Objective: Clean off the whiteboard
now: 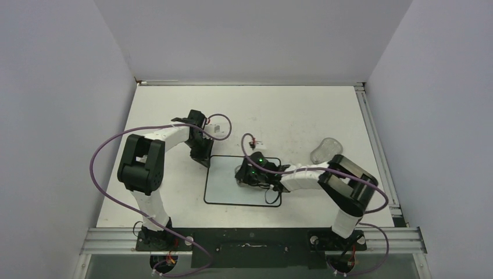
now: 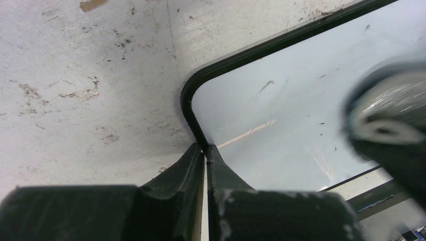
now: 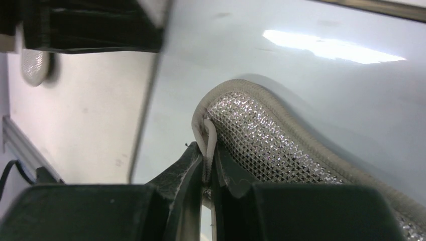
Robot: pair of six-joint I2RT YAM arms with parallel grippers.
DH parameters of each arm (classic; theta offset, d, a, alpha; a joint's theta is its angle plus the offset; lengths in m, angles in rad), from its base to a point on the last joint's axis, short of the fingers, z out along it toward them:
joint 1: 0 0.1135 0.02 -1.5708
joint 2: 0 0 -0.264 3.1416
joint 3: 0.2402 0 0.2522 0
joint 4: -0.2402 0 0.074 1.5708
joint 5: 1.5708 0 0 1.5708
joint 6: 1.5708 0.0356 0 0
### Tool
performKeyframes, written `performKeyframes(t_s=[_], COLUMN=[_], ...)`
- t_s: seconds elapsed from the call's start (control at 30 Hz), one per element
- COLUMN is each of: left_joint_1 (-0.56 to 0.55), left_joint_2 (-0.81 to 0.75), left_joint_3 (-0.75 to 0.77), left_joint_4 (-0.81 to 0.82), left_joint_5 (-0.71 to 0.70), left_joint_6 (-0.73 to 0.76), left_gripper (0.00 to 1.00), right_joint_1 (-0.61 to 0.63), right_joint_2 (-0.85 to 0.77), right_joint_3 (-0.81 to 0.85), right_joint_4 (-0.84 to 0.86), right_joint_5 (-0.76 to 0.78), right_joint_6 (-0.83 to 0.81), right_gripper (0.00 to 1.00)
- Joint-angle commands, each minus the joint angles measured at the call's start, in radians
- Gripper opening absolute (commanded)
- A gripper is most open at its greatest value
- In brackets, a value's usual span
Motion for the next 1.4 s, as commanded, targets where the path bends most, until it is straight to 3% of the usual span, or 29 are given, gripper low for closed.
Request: performKeyframes(t_s=[0.0,0.13,0.33,0.5,0.6,0.73,0.97,1.13,1.23,1.37], left_joint_1=[-0.011,-0.012,-0.011,-0.011,-0.008,0.005,0.013,0.012,0.009,0.009], left_joint_2=[0.050,0.056,0.055,0.049,0.040,0.038,0.027,0.027,0.030,0.030], left_joint_3=[-0.040,-0.040,-0.044,-0.050,-0.052,-0.055,-0.055,-0.052,-0.051,-0.050], left_joint_4=[0.052,0.054,0.052,0.053,0.054,0.055,0.054,0.056,0.056,0.056], left_joint_5=[-0.045,-0.033,-0.015,-0.008,-0.019,-0.026,-0.018,-0.008,-0.005,-0.007], left_joint_6=[0.035,0.026,0.019,0.017,0.023,0.029,0.035,0.030,0.026,0.029], left_gripper=[0.03,0.03,0.02,0.02,0.02,0.01,0.00,0.00,0.00,0.00], right_joint_1=[-0.098,-0.070,0.047,0.035,-0.019,-0.089,-0.134,-0.150,-0.152,-0.151], right_joint_2=[-0.176,-0.106,0.199,0.286,0.205,-0.023,-0.491,-0.782,-0.760,-0.556], right_joint_3=[-0.218,-0.173,0.186,0.304,0.196,-0.070,-0.454,-0.609,-0.617,-0.540], right_joint_4=[-0.048,-0.025,-0.018,-0.034,0.003,-0.018,-0.295,-0.400,-0.344,-0.203], right_joint_5=[0.115,0.102,0.008,0.031,0.071,0.118,0.239,0.258,0.243,0.205], right_joint_6=[0.049,0.060,0.034,0.056,0.102,0.127,0.161,0.204,0.202,0.166], right_gripper=[0.05,0.05,0.05,0.05,0.05,0.05,0.05,0.05,0.05,0.05])
